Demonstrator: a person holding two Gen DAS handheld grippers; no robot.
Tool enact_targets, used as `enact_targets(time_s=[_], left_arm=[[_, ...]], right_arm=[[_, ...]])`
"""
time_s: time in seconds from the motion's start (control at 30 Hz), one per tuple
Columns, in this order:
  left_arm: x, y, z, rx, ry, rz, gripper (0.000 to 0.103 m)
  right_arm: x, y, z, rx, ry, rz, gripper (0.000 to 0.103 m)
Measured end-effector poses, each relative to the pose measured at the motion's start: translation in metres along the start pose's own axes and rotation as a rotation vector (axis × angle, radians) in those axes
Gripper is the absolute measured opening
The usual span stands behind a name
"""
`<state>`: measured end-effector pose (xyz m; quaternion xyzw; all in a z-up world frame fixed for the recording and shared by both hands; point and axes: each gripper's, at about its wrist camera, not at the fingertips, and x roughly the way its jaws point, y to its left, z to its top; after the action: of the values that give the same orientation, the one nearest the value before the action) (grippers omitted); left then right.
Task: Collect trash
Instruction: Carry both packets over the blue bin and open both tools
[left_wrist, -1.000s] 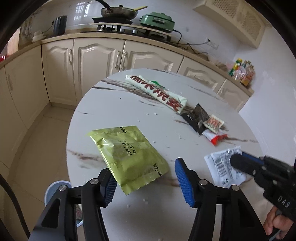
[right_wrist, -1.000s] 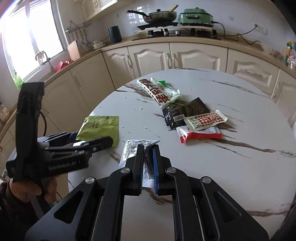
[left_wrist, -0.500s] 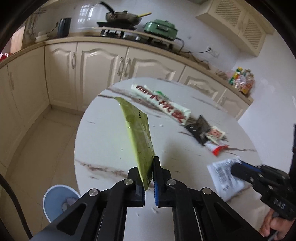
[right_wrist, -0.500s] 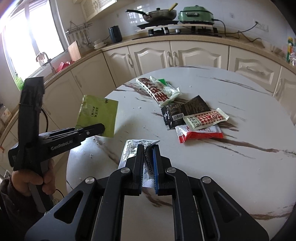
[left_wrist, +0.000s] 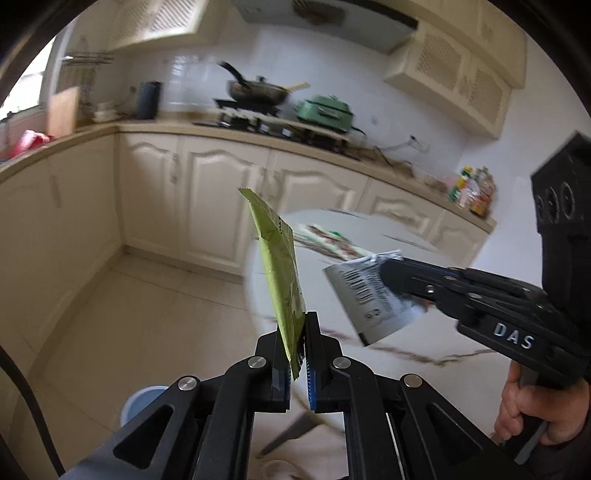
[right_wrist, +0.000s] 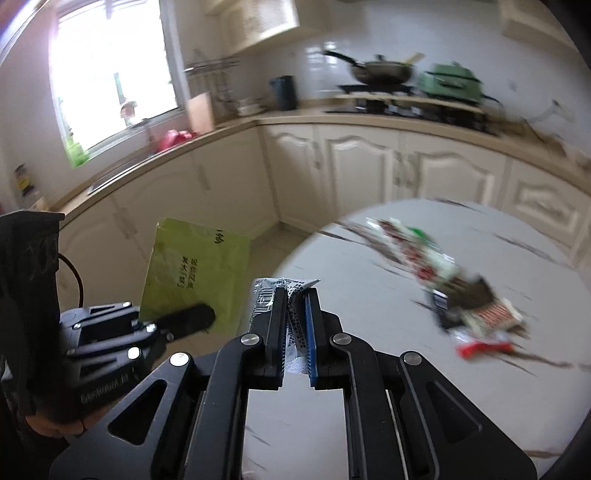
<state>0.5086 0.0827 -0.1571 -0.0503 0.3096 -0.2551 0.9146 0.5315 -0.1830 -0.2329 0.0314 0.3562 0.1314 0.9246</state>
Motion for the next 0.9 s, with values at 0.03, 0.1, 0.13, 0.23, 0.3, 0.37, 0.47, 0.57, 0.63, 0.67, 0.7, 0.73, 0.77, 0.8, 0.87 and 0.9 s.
enact_targets(time_s=[0.03, 0.1, 0.13, 0.23, 0.3, 0.37, 0.47, 0.57, 0.63, 0.67, 0.7, 0.73, 0.77, 0.8, 0.87, 0.9], left_arm=[[-0.008, 0.012, -0.005, -0.002, 0.001, 0.023, 0.003], [-0.020, 0.034, -0.012, -0.008, 0.009, 0.080, 0.003], [-0.024, 0.048, -0.018, -0.014, 0.024, 0.115, 0.003], [-0.024, 0.101, -0.043, -0.086, 0.095, 0.196, 0.003], [-0.017, 0.125, -0.057, -0.130, 0.145, 0.225, 0.003], [0.001, 0.154, -0.079, -0.177, 0.214, 0.246, 0.003], [0.033, 0.187, -0.106, -0.232, 0.308, 0.250, 0.003], [0.074, 0.220, -0.129, -0.297, 0.404, 0.231, 0.003], [0.096, 0.236, -0.139, -0.320, 0.450, 0.238, 0.003], [0.111, 0.245, -0.145, -0.339, 0.477, 0.230, 0.003], [0.122, 0.254, -0.146, -0.355, 0.494, 0.225, 0.003], [0.137, 0.263, -0.151, -0.361, 0.525, 0.233, 0.004], [0.147, 0.266, -0.152, -0.358, 0.542, 0.237, 0.005], [0.156, 0.272, -0.151, -0.357, 0.555, 0.241, 0.006], [0.178, 0.288, -0.153, -0.394, 0.593, 0.232, 0.016], [0.183, 0.291, -0.153, -0.400, 0.604, 0.238, 0.022]], right_arm=[[0.006, 0.012, 0.003, -0.015, 0.003, 0.016, 0.009], [0.028, 0.044, 0.007, -0.056, 0.021, 0.054, 0.009], [0.038, 0.055, 0.007, -0.068, 0.033, 0.071, 0.009], [0.083, 0.096, 0.000, -0.115, 0.095, 0.128, 0.009], [0.110, 0.114, -0.009, -0.144, 0.131, 0.147, 0.009], [0.147, 0.132, -0.024, -0.174, 0.194, 0.165, 0.009], [0.206, 0.149, -0.054, -0.208, 0.304, 0.161, 0.009], [0.261, 0.154, -0.085, -0.224, 0.398, 0.134, 0.009], [0.293, 0.148, -0.103, -0.210, 0.445, 0.117, 0.009], [0.307, 0.144, -0.111, -0.199, 0.477, 0.113, 0.009], [0.320, 0.140, -0.117, -0.179, 0.500, 0.119, 0.009], [0.336, 0.134, -0.125, -0.158, 0.525, 0.127, 0.009], [0.345, 0.130, -0.129, -0.156, 0.542, 0.118, 0.009], [0.354, 0.127, -0.133, -0.154, 0.552, 0.110, 0.009], [0.372, 0.122, -0.141, -0.141, 0.577, 0.120, 0.009], [0.379, 0.119, -0.143, -0.130, 0.591, 0.126, 0.009]])
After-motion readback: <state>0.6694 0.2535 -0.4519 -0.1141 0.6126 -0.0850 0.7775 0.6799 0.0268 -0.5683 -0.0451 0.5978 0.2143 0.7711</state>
